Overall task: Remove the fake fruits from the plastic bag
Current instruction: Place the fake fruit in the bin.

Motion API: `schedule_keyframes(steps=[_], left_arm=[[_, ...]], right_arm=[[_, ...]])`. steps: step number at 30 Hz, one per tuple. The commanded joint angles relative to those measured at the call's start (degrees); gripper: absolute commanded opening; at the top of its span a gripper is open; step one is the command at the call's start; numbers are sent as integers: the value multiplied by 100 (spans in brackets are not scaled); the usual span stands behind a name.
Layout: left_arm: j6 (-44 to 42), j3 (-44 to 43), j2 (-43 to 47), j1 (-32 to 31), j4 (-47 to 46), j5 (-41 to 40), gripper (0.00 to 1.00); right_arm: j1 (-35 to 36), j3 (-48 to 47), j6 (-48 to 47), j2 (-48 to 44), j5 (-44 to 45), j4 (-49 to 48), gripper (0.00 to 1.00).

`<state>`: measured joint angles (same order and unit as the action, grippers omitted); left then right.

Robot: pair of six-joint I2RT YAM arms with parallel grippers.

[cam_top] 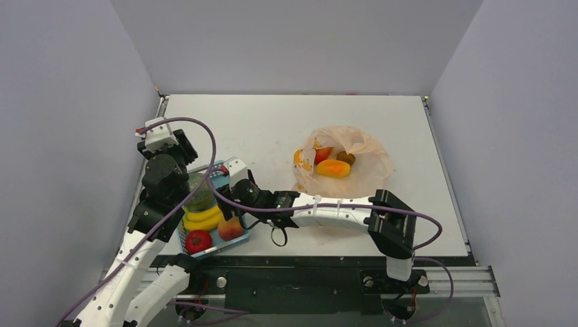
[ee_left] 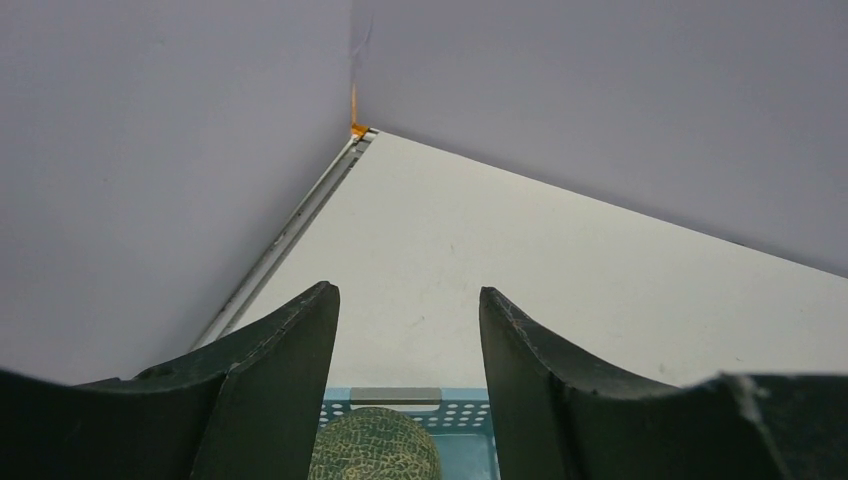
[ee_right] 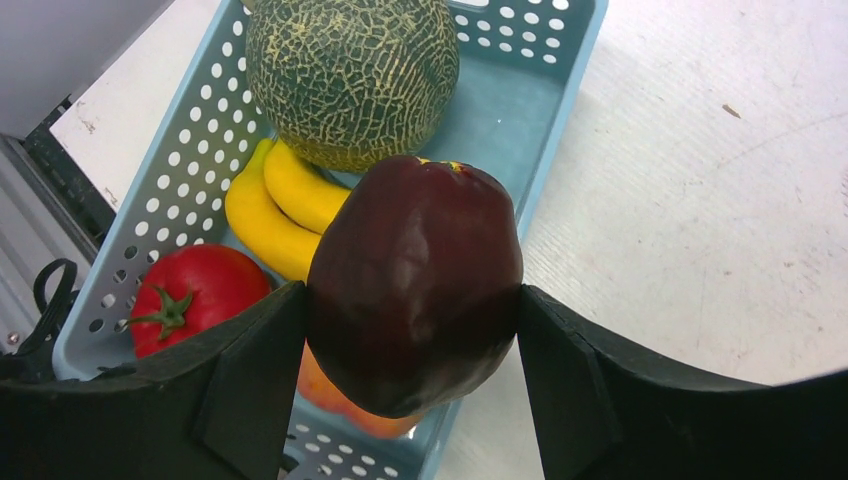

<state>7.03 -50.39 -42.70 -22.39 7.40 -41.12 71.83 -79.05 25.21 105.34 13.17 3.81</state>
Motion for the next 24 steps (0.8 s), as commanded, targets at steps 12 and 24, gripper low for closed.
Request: schedule_keyframes(steps=[12, 24], left_arm=[[-369, 302, 236, 361, -617, -73, 50], [-271, 298, 186, 534, -577, 200, 51]], right_arm=[[-224, -966, -122, 821, -220, -646, 74], [-321, -932, -50, 691, -295, -422, 84]])
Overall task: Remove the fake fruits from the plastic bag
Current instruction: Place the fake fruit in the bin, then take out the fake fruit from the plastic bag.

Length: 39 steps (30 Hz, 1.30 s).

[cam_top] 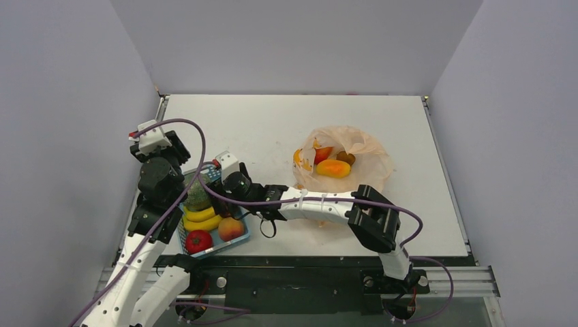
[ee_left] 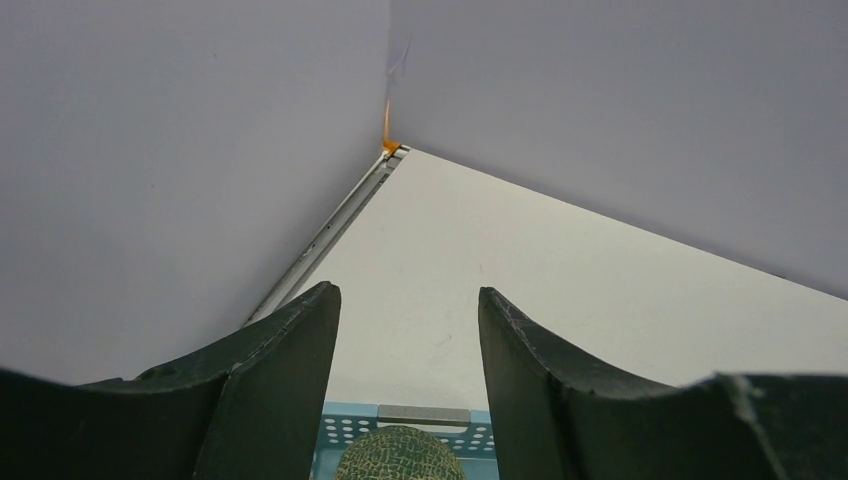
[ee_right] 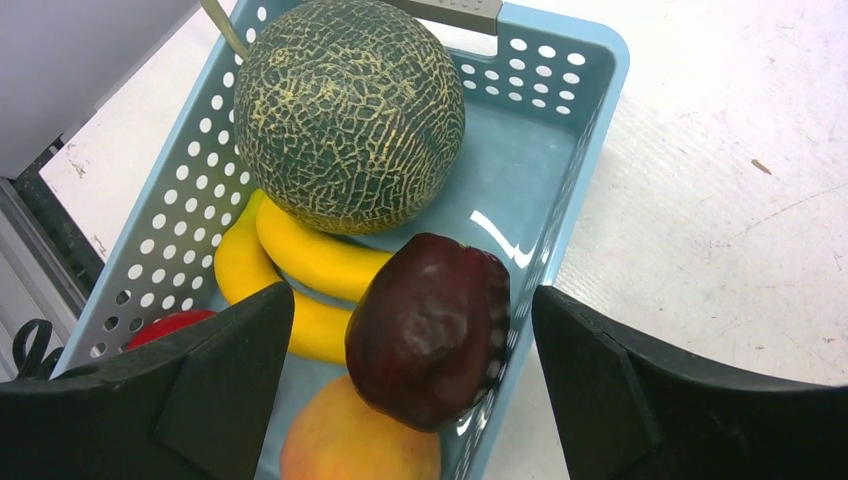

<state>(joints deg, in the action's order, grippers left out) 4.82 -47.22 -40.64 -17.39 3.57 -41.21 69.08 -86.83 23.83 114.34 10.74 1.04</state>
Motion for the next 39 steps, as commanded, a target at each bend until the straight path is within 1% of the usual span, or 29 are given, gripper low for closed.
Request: schedule_keyframes(steps=[1, 4, 9, 11, 14, 17, 18, 21, 24, 26, 27, 28, 29, 30, 32, 34, 37, 38, 39], left_arm=[[-40, -36, -50, 34, -179, 236, 51], [-35, -35, -86, 34, -172, 372, 50], [-5, -76, -175, 34, -116, 512, 50], [13, -78, -180, 34, -100, 644, 50], [33, -59, -215, 34, -111, 948, 51], [54, -98, -314, 34, -83, 1615, 51], [65, -108, -370, 29, -80, 1748, 51], [110, -117, -488, 17, -105, 2447, 51], [179, -171, -713, 8, -103, 3143, 51], [318, -226, -891, -47, -126, 4072, 51], [375, -283, -971, -81, -143, 4312, 51], [506, -325, -1147, -184, -149, 4806, 51], [579, -389, -1244, -242, -178, 5052, 51], [741, -404, -1429, -376, -224, 5615, 51], [965, -413, -1690, -651, -475, 6287, 51], [1063, -404, -1957, -998, -643, 6584, 54], [1121, -498, -2426, -1522, -564, 6583, 56], [1228, -489, -2521, -1588, -635, 6595, 57], [1389, -485, -2699, -1699, -672, 6593, 57]], right_arm=[[-33, 51, 91, -366, -50, -252, 84], [-18, 590, 103, -786, 25, -356, 85], [-84, 1311, 67, -1744, 203, -255, 86], [-99, 1580, 16, -2154, 287, -166, 86], [-185, 1971, -34, -2876, 497, 221, 86], [-345, 2295, -38, -3517, 803, 558, 84], [-446, 2428, -33, -3874, 975, 780, 83], [-626, 2719, -28, -4567, 1427, 1252, 83], [-988, 2971, 46, -5319, 1779, 1807, 82], [-1316, 3184, 184, -5691, 1797, 2105, 80], [-1449, 3340, 324, -5894, 1768, 2298, 79], [-1729, 3414, 398, -5970, 1645, 2398, 77], [-1988, 3586, 511, -6120, 1560, 2519, 76], [-2110, 3669, 554, -6189, 1382, 2548, 74], [-2390, 3933, 662, -6359, 1174, 2571, 71], [-2579, 4086, 716, -6455, 1025, 2598, 66], [-2799, 4235, 719, -6496, 909, 2582, 61], [-2858, 4270, 690, -6482, 858, 2566, 56], [-2986, 4284, 674, -6452, 758, 2528, 53]])
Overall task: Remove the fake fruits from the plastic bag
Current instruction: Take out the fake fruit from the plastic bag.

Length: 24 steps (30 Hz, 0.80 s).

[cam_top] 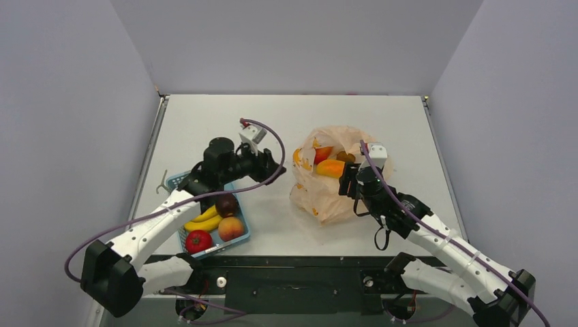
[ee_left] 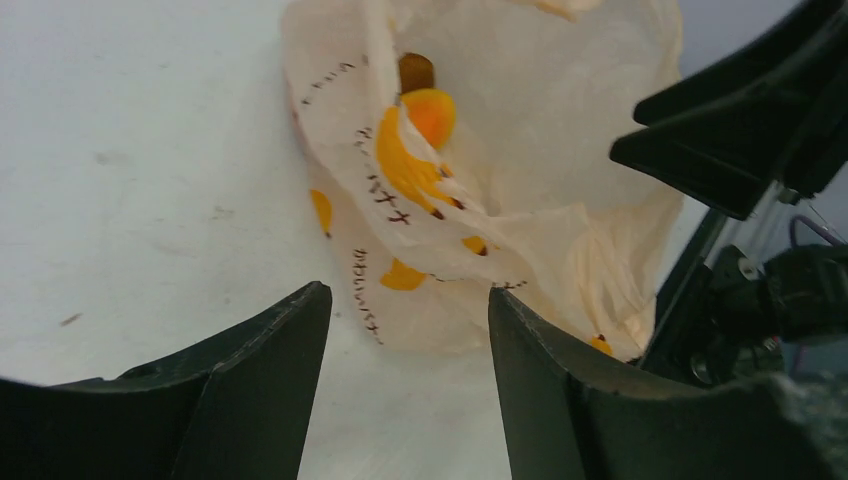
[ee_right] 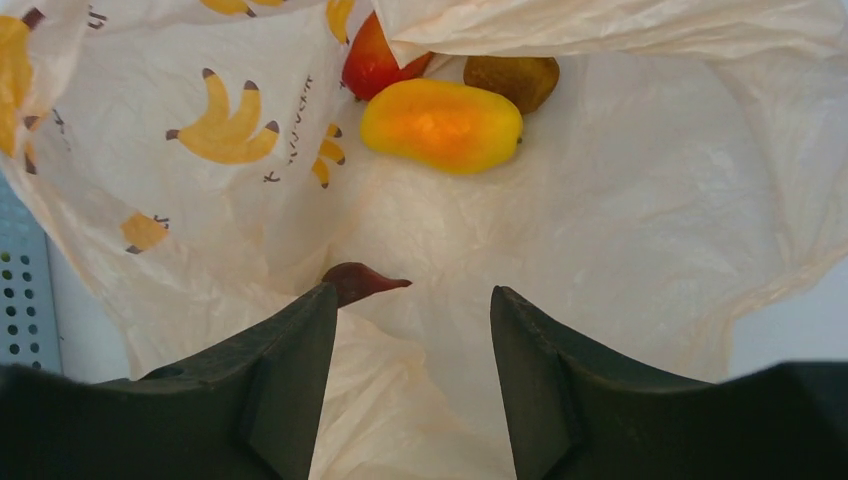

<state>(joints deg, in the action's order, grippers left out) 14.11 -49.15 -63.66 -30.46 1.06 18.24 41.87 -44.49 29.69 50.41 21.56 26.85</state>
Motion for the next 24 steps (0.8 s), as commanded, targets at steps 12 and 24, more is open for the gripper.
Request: schedule_keyframes(steps=[12, 24], left_arm=[[2112, 114, -1190, -855, -2012, 463, 60], [1583, -854, -2416, -932, -319, 495, 52]], right_arm=[[-729, 72, -92, 1048, -1591, -789, 35], [144, 262, 66, 1635, -1996, -1163, 30]])
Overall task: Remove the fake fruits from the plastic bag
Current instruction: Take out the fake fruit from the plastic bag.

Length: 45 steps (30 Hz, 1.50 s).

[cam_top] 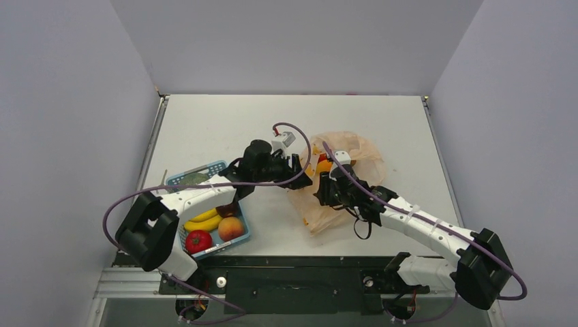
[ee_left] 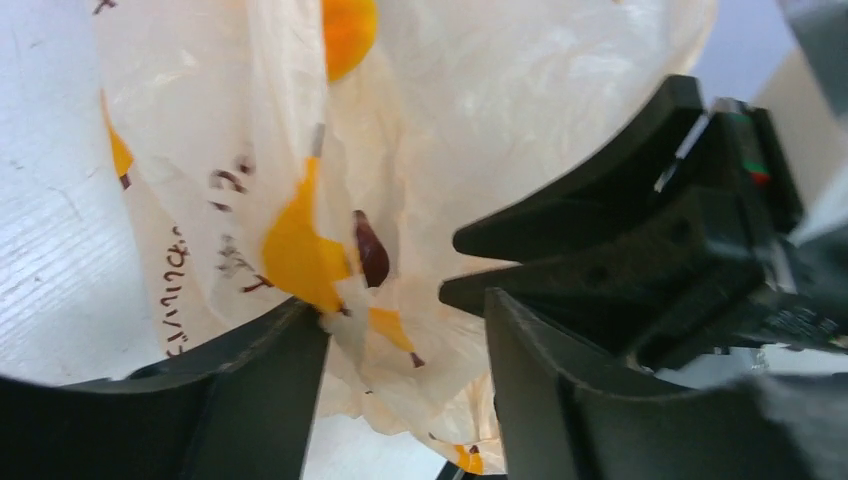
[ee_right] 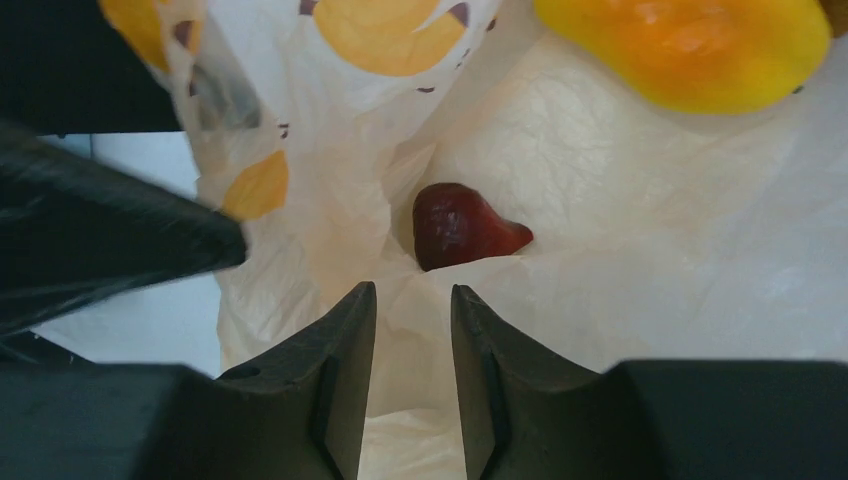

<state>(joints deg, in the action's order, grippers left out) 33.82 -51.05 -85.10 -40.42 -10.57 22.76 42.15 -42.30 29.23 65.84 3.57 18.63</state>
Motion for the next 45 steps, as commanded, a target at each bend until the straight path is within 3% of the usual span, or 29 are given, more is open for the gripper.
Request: schedule_keyframes(steps=[1, 2, 6, 12, 14, 24, 34, 41, 45], left_arm=[[-457, -848, -346, 95, 1245, 87, 47], [-557, -922, -487, 104, 1541, 136, 37], [-522, -1043, -671, 103, 1800, 135, 21], [-532, -1152, -662, 108, 2143, -9, 7], [-548, -1218, -710, 109, 2229, 28, 3], [-532, -1450, -1112, 88, 2521, 355, 0], [-523, -1461, -1075, 90, 2524, 340, 0], [-540, -1499, -1064, 97, 2565, 347, 0], [-560, -1500, -1084, 106, 2584, 324, 0]], right_arm=[[119, 67, 145, 79, -238, -397, 30], [123, 120, 221, 70, -241, -432, 29], [37, 171, 378, 70, -276, -504, 27], [-454, 105, 722, -100, 296, -474, 30], [-551, 42, 740, -52, 359, -538, 36], [-451, -426, 776, 1149, 209, -542, 60], [109, -146, 579, 1486, 662, -252, 77], [212, 36, 577, 2035, 1103, -624, 76], [219, 10, 558, 2401, 1121, -847, 67]])
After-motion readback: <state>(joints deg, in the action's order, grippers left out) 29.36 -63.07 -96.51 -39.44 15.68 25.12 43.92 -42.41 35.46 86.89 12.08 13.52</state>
